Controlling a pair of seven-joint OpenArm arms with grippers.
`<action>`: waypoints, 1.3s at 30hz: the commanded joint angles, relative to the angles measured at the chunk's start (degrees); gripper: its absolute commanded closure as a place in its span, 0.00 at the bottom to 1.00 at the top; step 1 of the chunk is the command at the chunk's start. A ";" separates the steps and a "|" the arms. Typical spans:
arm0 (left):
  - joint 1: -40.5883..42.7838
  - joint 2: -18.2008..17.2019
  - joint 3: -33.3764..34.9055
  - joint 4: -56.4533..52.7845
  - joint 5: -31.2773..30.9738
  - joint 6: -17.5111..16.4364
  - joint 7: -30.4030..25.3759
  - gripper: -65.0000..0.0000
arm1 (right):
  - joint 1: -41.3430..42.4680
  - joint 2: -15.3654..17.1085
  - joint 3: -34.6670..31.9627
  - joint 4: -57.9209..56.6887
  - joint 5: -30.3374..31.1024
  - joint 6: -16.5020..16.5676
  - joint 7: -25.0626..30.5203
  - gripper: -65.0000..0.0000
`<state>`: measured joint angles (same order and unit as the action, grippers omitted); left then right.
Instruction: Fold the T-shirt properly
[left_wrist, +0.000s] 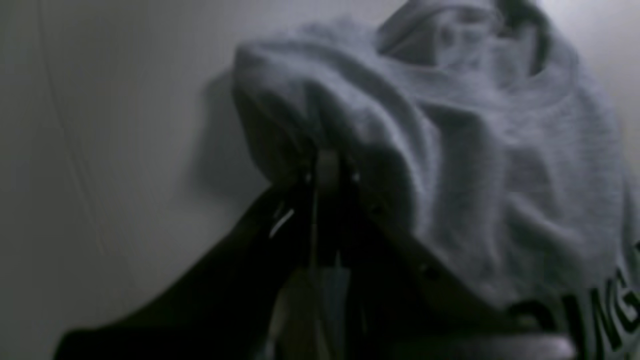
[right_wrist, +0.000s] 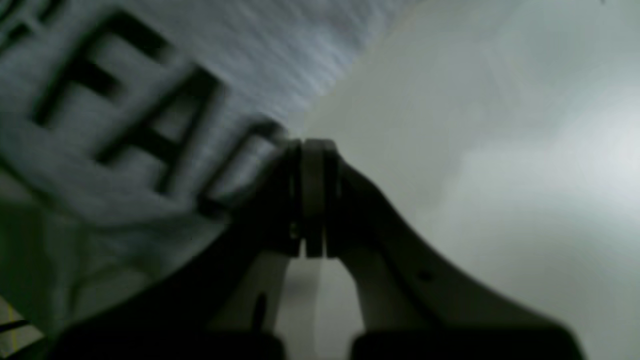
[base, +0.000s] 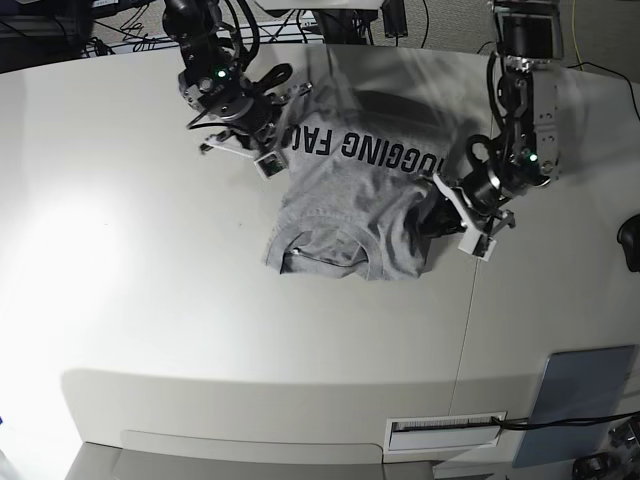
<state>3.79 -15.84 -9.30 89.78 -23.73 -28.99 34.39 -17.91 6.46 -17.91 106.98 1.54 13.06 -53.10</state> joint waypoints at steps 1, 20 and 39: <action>1.01 -0.90 -1.25 2.91 -0.70 0.68 -0.72 0.99 | 0.55 0.22 1.81 2.49 -0.07 -0.31 1.14 1.00; 45.68 -0.37 -23.91 23.69 -8.46 -2.56 0.66 0.99 | -25.79 0.20 29.90 22.40 1.49 3.04 -5.44 1.00; 41.44 2.49 -15.15 -24.50 0.35 -11.01 -10.21 0.99 | -29.27 0.35 33.51 -27.89 -5.42 3.85 13.51 1.00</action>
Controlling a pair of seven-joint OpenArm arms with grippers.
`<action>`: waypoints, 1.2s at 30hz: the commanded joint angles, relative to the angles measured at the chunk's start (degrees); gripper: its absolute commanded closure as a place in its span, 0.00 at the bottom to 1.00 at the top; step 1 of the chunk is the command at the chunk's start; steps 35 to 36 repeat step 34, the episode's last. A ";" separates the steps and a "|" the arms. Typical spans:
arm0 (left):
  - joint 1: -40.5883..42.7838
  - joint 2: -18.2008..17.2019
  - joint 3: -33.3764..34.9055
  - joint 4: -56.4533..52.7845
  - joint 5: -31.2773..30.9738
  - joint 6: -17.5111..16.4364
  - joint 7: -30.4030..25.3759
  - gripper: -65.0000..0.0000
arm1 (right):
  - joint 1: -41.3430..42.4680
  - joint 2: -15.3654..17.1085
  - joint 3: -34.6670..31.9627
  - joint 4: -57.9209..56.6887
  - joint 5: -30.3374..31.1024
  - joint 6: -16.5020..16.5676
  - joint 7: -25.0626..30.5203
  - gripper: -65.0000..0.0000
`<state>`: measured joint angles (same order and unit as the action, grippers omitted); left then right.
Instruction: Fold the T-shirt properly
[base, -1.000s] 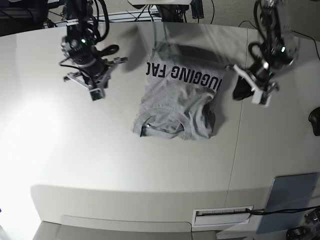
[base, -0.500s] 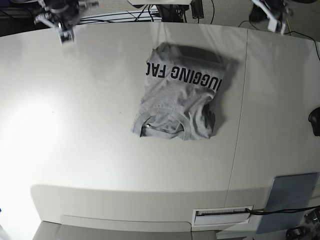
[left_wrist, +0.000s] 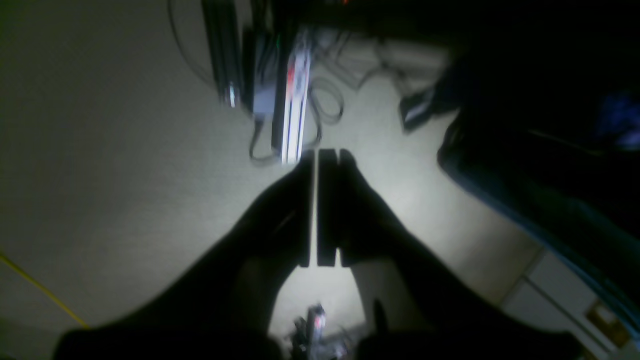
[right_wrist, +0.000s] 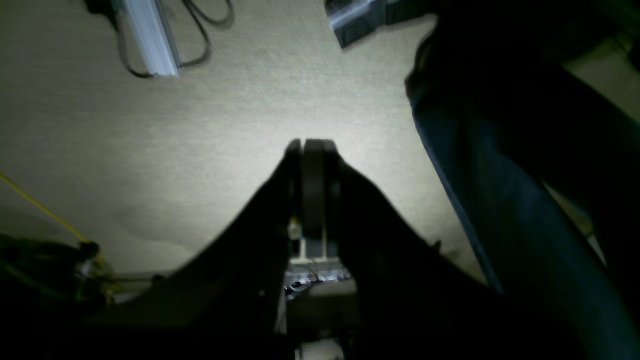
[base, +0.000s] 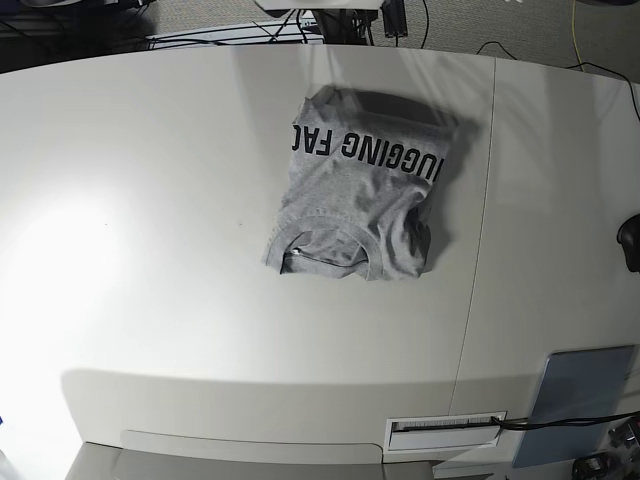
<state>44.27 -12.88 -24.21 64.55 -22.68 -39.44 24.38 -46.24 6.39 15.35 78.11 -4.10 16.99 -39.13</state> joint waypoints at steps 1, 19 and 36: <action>-0.72 -0.44 0.81 -3.23 0.85 -0.56 -2.89 0.99 | 1.53 0.72 0.24 -4.13 -0.90 -0.07 1.84 1.00; -31.12 3.65 16.20 -46.07 17.16 13.46 -25.86 0.87 | 36.92 11.21 -0.02 -64.87 -4.96 9.49 33.94 1.00; -33.51 7.15 16.20 -48.06 17.18 24.63 -26.99 0.87 | 38.80 5.75 -0.04 -65.20 -10.99 8.90 40.22 1.00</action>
